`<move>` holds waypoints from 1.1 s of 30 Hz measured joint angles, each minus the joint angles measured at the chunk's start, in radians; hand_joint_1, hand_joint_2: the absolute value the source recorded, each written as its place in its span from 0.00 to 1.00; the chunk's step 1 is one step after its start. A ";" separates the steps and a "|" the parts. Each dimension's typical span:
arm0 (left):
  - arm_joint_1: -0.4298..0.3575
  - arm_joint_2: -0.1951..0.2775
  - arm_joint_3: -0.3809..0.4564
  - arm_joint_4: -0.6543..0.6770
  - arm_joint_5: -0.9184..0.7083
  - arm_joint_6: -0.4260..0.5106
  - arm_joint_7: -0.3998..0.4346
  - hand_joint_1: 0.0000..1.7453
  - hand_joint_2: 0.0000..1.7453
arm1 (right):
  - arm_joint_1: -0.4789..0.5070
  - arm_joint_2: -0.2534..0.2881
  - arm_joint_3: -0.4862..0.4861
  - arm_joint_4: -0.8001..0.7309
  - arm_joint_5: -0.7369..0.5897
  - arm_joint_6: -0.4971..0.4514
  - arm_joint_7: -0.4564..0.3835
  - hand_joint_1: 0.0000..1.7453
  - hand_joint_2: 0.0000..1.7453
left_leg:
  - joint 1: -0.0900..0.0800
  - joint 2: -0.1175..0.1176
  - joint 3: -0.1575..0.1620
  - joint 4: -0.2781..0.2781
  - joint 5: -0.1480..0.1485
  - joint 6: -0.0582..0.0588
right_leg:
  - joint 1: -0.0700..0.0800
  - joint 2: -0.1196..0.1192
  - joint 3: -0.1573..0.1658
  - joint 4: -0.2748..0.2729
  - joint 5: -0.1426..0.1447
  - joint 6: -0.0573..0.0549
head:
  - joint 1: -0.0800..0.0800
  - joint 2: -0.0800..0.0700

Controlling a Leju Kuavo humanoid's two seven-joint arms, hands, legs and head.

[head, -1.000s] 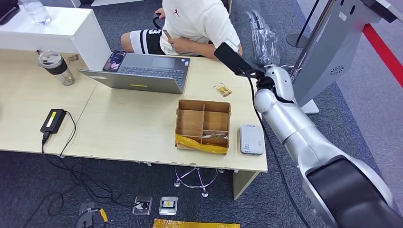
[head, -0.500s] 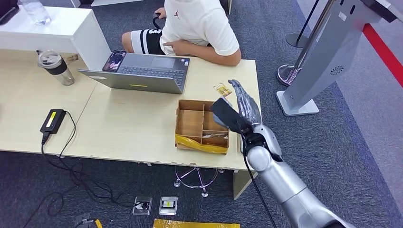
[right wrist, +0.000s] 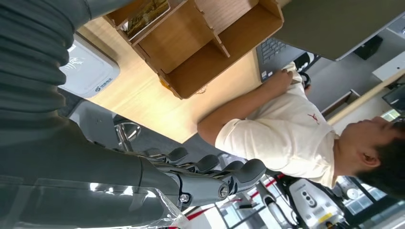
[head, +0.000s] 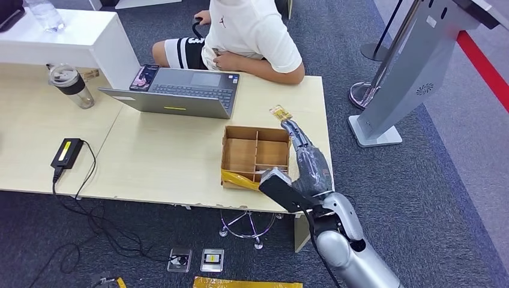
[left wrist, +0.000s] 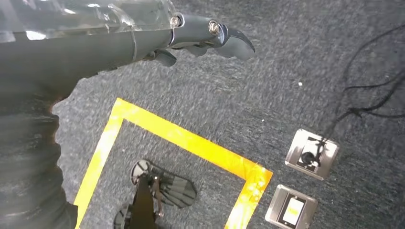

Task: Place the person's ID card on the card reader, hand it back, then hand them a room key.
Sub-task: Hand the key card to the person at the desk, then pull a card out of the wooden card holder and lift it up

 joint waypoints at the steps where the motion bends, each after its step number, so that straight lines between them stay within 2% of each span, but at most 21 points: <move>1: 0.000 0.002 0.002 0.000 0.004 -0.006 0.005 0.00 1.00 | 0.004 -0.001 0.004 -0.002 0.009 -0.008 -0.002 0.00 1.00 | 0.000 0.000 0.000 0.000 0.000 0.000 | 0.000 0.000 0.000 0.000 0.000 0.000 | 0.000 0.000; 8: -0.002 0.017 0.013 0.000 -0.001 -0.012 0.018 0.00 1.00 | 0.007 -0.005 0.029 -0.008 0.048 -0.019 -0.012 0.00 1.00 | 0.000 0.000 0.000 0.000 0.000 0.000 | 0.000 0.001 0.000 0.000 0.000 0.000 | 0.000 0.000; 17: -0.002 0.010 0.014 0.000 -0.003 0.021 -0.001 0.00 1.00 | 0.005 -0.001 0.082 0.016 0.145 0.049 -0.016 0.00 1.00 | 0.000 0.000 -0.001 0.000 0.000 0.000 | 0.000 0.000 0.000 0.000 0.000 0.000 | 0.000 0.000; 33: -0.004 0.002 0.021 0.001 -0.001 0.028 -0.001 0.00 1.00 | -0.023 0.035 0.125 0.178 0.197 -0.002 -0.006 0.00 1.00 | 0.000 0.000 -0.001 0.000 0.000 0.000 | 0.000 0.000 0.000 0.000 0.000 0.000 | 0.000 0.000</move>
